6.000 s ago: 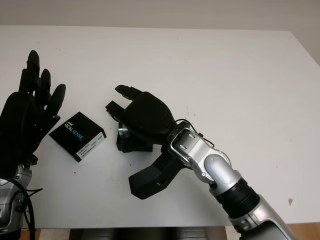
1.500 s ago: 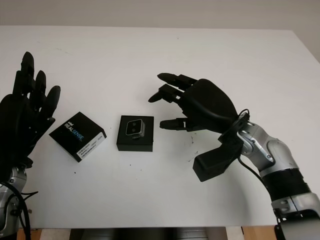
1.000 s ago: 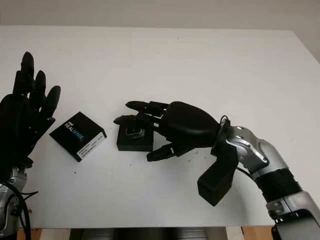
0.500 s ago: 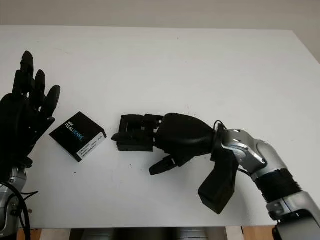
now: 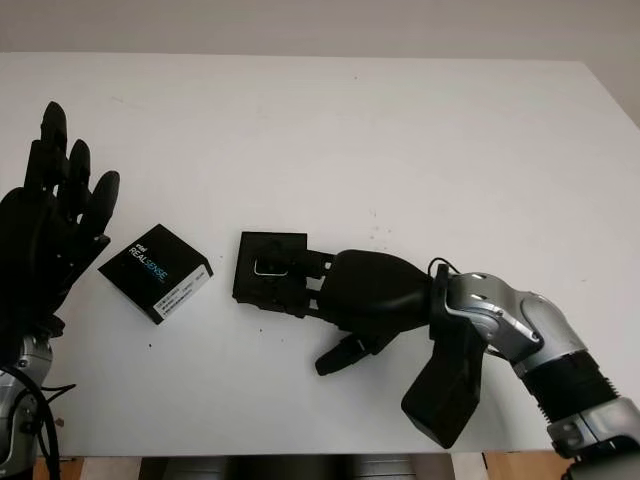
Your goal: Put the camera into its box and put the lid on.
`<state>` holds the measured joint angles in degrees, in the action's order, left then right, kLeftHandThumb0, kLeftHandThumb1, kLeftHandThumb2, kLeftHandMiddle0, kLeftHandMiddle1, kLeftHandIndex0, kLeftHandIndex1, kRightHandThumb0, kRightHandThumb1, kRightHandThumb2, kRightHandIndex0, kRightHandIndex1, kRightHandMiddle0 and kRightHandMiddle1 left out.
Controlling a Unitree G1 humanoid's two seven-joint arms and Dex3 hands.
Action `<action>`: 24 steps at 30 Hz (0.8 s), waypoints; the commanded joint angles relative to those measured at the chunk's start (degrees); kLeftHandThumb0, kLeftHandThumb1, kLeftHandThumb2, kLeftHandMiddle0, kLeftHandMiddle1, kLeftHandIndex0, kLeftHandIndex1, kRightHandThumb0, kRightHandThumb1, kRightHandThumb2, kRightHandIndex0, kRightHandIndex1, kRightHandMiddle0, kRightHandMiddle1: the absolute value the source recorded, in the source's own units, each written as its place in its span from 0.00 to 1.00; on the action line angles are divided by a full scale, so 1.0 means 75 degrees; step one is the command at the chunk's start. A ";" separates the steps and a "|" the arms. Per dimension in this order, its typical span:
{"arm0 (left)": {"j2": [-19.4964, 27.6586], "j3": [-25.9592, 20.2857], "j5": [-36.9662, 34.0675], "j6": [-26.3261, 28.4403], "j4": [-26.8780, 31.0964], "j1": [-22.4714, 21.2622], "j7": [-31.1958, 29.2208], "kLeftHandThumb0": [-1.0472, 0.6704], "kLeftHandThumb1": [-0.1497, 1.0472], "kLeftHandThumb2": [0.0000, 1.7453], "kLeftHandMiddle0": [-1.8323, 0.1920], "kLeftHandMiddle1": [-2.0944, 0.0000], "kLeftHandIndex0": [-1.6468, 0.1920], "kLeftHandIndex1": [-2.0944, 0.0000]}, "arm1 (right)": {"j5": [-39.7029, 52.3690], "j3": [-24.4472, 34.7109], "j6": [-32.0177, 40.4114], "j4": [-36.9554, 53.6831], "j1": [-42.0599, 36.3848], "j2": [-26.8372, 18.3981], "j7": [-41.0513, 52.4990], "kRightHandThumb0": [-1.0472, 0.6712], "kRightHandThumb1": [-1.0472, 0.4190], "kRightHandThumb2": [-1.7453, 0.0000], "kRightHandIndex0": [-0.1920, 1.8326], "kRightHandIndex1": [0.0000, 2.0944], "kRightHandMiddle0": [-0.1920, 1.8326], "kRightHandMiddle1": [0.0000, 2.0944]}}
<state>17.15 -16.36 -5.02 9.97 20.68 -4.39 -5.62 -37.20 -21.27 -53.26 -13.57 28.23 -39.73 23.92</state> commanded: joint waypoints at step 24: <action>0.0070 -0.0066 0.0015 -0.0071 0.0170 0.0046 -0.0011 0.28 1.00 0.24 0.98 0.97 1.00 0.99 | 0.6566 0.2334 0.4885 0.0976 0.0245 0.0920 0.1408 0.16 0.00 0.72 0.12 0.04 0.11 0.06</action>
<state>17.20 -16.56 -5.09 9.90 20.81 -4.36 -5.63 10.69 -5.23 -17.74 -7.31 29.59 -33.55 34.32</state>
